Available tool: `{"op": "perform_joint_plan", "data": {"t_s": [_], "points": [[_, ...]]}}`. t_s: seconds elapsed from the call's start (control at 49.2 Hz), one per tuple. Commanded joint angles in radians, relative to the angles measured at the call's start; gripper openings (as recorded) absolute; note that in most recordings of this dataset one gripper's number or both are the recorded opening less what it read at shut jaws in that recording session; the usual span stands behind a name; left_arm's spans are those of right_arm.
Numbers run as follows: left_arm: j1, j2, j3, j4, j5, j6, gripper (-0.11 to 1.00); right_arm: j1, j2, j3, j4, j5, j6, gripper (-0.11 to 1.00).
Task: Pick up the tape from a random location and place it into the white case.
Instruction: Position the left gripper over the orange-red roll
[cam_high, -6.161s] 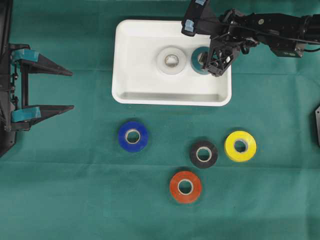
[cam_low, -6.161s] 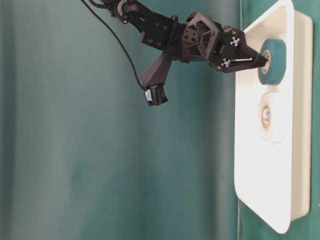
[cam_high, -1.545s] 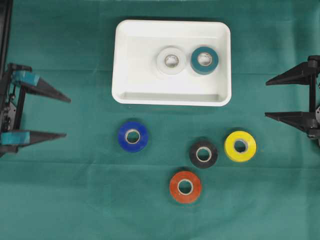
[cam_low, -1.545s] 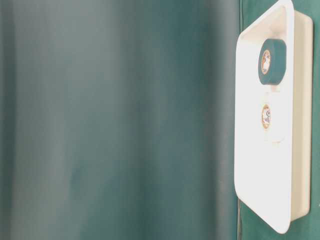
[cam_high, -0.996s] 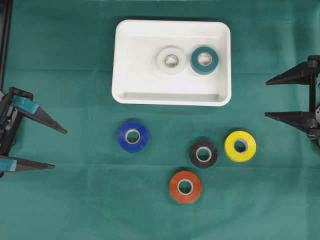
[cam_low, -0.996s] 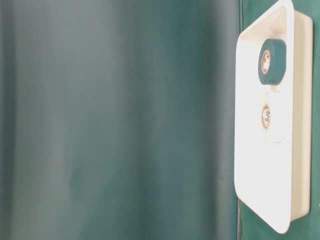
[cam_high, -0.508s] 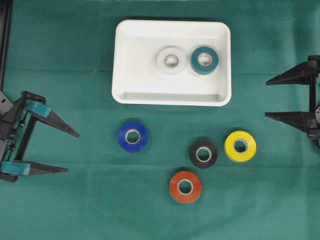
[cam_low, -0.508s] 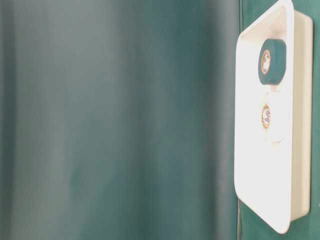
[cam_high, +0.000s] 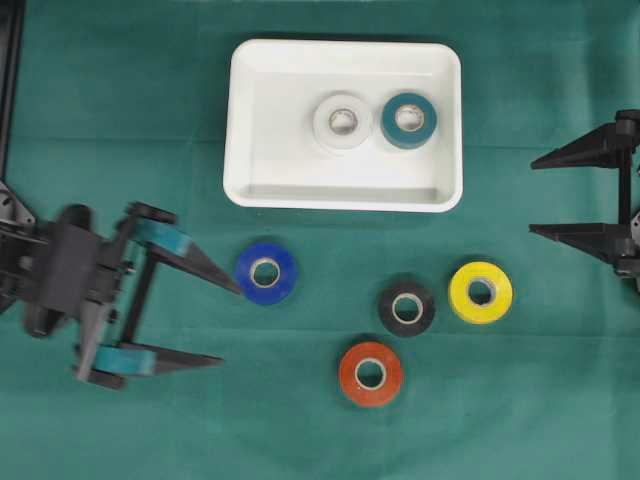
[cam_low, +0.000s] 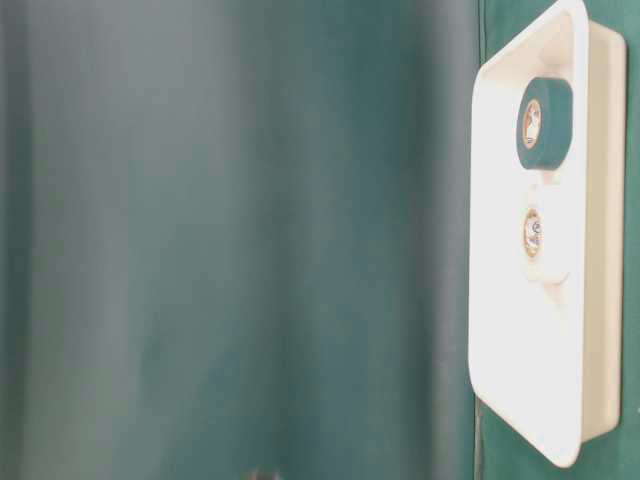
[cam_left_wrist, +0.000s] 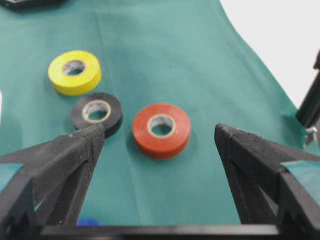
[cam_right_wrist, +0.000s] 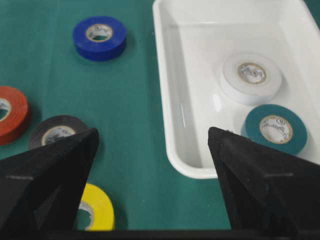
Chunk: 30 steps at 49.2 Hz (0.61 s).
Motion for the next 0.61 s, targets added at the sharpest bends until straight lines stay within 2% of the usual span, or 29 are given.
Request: {"op": "perform_joint_plan", "data": {"t_s": [0.0, 0.224, 0.59], "points": [[0.003, 0.067, -0.084, -0.002, -0.009, 0.002, 0.98, -0.002, 0.009, -0.023, -0.003, -0.011, -0.002, 0.86], [0.000, 0.196, -0.224, -0.002, -0.002, 0.002, 0.98, -0.002, 0.014, -0.021, -0.005, -0.011, -0.005, 0.86], [-0.006, 0.354, -0.394, 0.000, 0.006, 0.002, 0.98, -0.002, 0.021, -0.018, -0.005, -0.011, -0.018, 0.86]]}}
